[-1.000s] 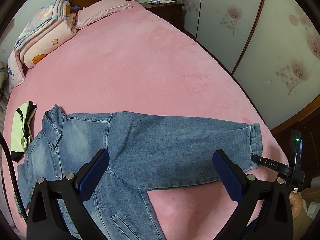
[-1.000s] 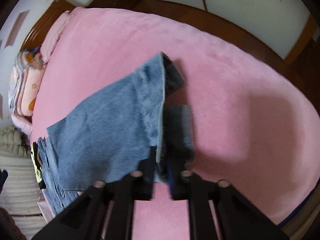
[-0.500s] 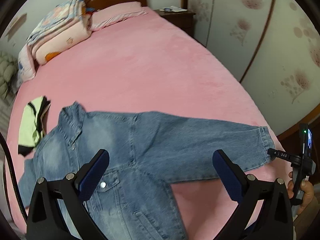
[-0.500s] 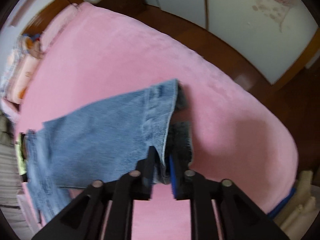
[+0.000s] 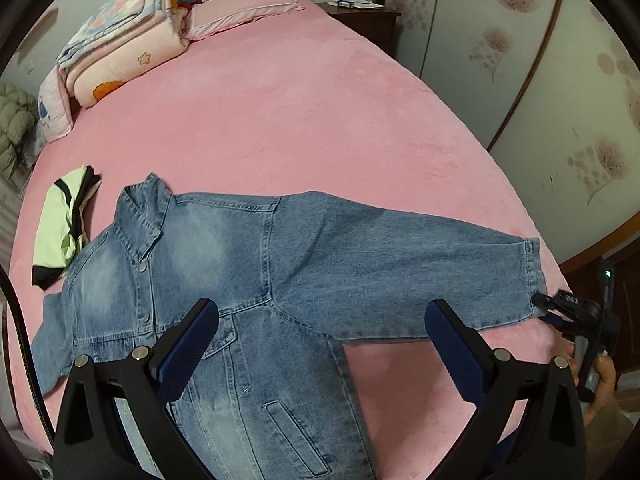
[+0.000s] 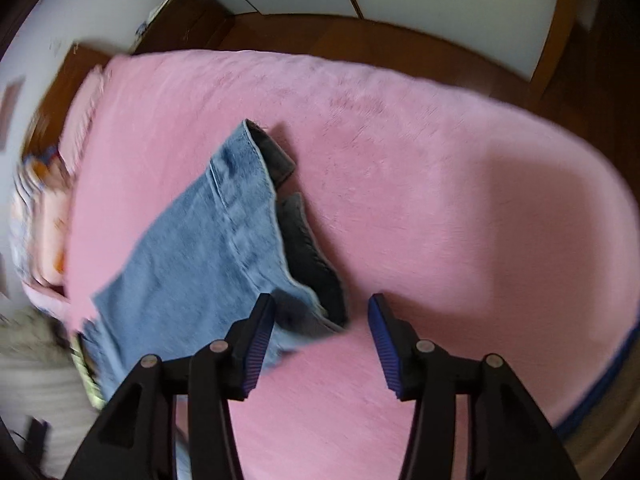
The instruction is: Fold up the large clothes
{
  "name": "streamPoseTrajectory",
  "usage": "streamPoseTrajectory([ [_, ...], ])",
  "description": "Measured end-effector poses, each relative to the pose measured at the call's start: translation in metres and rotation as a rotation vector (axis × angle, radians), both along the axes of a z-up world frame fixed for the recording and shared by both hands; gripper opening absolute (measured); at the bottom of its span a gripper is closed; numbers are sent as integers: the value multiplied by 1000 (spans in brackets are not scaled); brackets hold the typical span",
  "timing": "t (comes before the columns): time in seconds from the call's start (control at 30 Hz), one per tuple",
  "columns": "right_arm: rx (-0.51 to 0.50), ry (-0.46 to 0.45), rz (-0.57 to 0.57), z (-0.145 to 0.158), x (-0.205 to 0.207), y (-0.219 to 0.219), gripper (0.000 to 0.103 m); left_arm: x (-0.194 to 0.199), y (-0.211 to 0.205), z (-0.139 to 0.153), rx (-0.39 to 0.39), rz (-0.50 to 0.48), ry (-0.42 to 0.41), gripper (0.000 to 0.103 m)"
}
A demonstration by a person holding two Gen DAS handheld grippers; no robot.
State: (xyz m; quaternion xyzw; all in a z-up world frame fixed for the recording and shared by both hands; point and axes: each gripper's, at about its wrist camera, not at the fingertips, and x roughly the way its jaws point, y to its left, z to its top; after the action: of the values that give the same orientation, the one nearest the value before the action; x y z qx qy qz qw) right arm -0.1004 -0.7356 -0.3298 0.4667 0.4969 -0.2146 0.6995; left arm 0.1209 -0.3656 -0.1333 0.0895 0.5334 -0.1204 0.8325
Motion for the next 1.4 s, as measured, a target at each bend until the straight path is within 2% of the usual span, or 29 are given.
streamPoseTrajectory([
  [0.1, 17, 5, 0, -10, 11, 0, 51, -1, -10, 0, -4, -19, 0, 103],
  [0.17, 3, 11, 1, -8, 16, 3, 44, -3, -12, 3, -3, -27, -5, 103],
  [0.2, -8, 6, 8, -4, 18, 4, 27, -5, -12, 5, -3, -31, -13, 103],
  [0.23, -20, 5, 14, 0, 20, 5, 16, -7, -12, 7, 0, -33, -18, 103],
  [0.33, -78, -29, 41, 30, 27, 14, 9, -11, -3, 15, 12, -37, -33, 103],
  [0.5, -137, -234, 166, 119, 57, 57, 5, -9, 34, 39, 13, 12, -71, 103],
  [0.6, -190, -370, 312, 182, 90, 109, 5, -5, 75, 61, -5, 78, -115, 103],
  [0.73, -320, -532, 584, 258, 139, 226, 5, -1, 150, 84, -36, 188, -160, 103],
  [0.83, -349, -600, 739, 275, 172, 314, 5, 3, 214, 88, -55, 267, -178, 103],
  [0.9, -355, -596, 812, 270, 193, 369, 5, 7, 262, 83, -46, 315, -171, 103],
  [1.0, -316, -542, 882, 235, 226, 450, 5, 11, 315, 66, -40, 360, -145, 103],
  [1.13, -265, -421, 949, 159, 255, 546, 10, 18, 381, 20, -20, 375, -70, 103],
  [1.2, -179, -339, 976, 115, 267, 583, 12, 23, 396, -3, -11, 363, -32, 103],
  [1.3, -60, -234, 972, 68, 271, 613, 12, 31, 415, -39, -27, 333, 32, 103],
  [1.4, -31, -202, 953, 52, 258, 621, 12, 41, 424, -69, -73, 295, 77, 103],
])
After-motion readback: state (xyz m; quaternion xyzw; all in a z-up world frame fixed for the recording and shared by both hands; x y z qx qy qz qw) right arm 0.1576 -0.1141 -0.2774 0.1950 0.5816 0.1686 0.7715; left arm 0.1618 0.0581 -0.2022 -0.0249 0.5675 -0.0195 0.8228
